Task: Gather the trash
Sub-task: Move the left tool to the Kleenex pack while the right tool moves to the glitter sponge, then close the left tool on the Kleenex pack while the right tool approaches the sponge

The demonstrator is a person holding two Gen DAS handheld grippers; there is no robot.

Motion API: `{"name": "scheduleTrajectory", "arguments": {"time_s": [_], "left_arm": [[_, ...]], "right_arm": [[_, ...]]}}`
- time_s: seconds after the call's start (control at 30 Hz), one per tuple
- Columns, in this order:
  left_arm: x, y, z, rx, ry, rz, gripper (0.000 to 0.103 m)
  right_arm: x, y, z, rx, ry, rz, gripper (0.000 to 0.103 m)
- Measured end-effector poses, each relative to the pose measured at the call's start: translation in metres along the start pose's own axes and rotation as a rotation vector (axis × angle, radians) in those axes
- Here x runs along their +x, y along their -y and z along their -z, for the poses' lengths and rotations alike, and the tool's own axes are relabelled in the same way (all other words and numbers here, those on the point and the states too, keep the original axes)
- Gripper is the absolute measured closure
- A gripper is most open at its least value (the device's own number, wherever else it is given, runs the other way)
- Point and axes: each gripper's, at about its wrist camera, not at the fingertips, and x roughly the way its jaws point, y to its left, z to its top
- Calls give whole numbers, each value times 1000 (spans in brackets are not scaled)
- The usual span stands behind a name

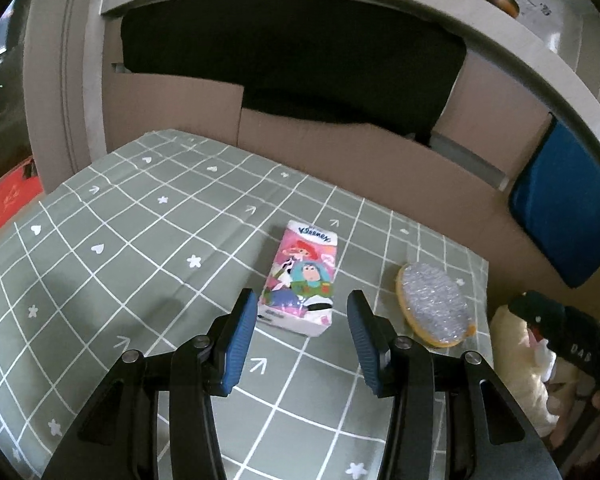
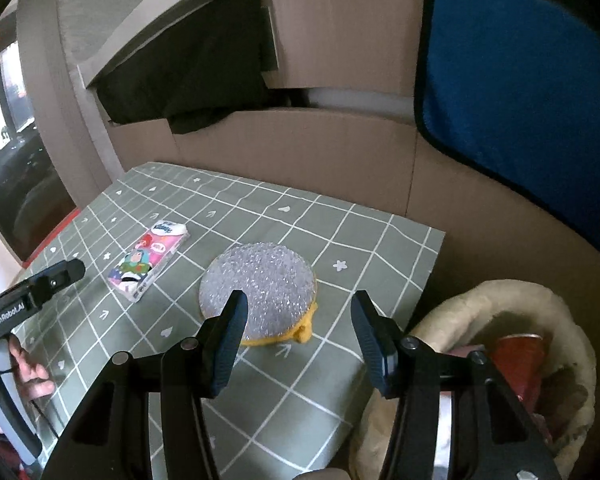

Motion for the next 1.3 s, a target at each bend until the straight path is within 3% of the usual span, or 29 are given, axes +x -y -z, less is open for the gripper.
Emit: {"name": "scheduleTrajectory", "arguments": {"time_s": [0.27, 0.47, 0.63, 0.73, 1.03, 1.1, 1.17, 1.3], "left_arm": [[11, -8, -1, -2, -30, 19, 55], [17, -24, -7, -31, -50, 74, 55], [18, -37, -8, -57, -48, 67, 55], [18, -42, -8, -52, -52, 65, 55], [17, -47, -4, -37, -66, 66, 55], [17, -48, -4, -41, -66, 70, 55], [15, -50, -3, -48, -63, 72, 55], [10, -57, -2, -64, -53, 69, 55]], "right_arm": [[27, 11, -5, 47, -41, -28, 52], [36, 15, -1, 61, -57, -68, 52], [55, 11, -3, 76, -76, -122, 52], [71, 12, -5, 91, -100, -130, 59], [97, 11, -6, 93, -132, -161, 59], [96, 7, -6, 85, -151, -202, 66], [91, -1, -7, 61, -154, -218, 83], [69, -23, -9, 0, -119, -245, 89]]}}
